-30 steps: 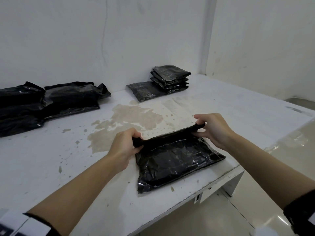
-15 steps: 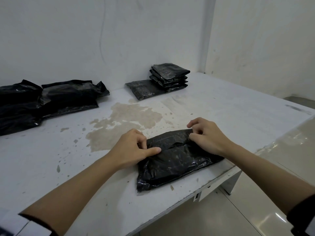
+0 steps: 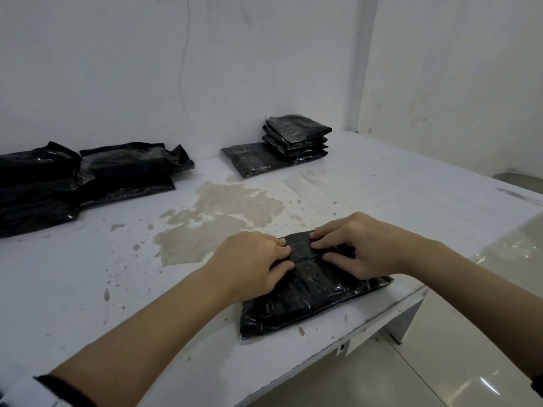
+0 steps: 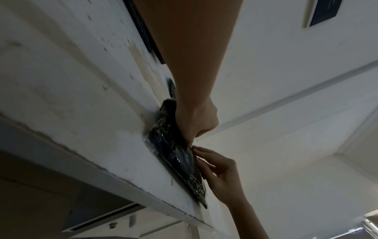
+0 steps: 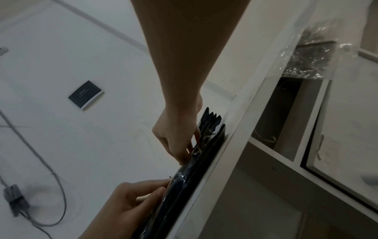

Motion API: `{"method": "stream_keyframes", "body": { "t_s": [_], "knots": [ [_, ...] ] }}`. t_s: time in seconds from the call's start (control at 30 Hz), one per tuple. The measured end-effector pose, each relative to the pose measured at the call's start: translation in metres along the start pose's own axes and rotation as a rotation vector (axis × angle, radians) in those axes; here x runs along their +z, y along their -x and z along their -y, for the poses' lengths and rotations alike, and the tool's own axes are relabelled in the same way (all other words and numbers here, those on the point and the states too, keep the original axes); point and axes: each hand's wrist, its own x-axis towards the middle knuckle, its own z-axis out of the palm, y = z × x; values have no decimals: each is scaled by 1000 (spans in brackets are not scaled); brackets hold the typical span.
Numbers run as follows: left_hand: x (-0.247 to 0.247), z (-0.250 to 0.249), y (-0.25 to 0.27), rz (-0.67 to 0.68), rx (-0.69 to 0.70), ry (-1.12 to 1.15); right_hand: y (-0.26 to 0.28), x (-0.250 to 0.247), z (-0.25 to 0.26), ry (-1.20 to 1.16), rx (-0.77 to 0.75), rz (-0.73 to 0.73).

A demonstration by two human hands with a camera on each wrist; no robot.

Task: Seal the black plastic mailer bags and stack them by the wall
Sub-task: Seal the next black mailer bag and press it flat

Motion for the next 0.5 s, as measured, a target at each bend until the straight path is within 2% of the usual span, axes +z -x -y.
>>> {"method": "stream_keyframes", "body": {
  "t_s": [0.07, 0.13, 0.2, 0.27, 0.3, 0.37, 0.5],
  "knots": [
    [2, 3, -2, 59, 23, -88, 2, 0, -1, 22, -48, -9],
    [1, 3, -2, 158, 30, -246, 4, 1, 0, 79, -73, 45],
    [5, 2, -2, 116, 97, -356, 3, 4, -2, 187, -114, 49],
    [0, -8, -3, 162, 82, -353, 2, 0, -2, 219, -87, 82],
    [-1, -13, -3, 201, 54, -350, 3, -3, -4, 217, -58, 140],
    [-1, -16, -2, 252, 81, -405, 5, -8, -6, 208, -18, 241],
    [3, -12, -5, 290, 86, -419, 4, -5, -12, 202, -34, 266]
  ]
}}
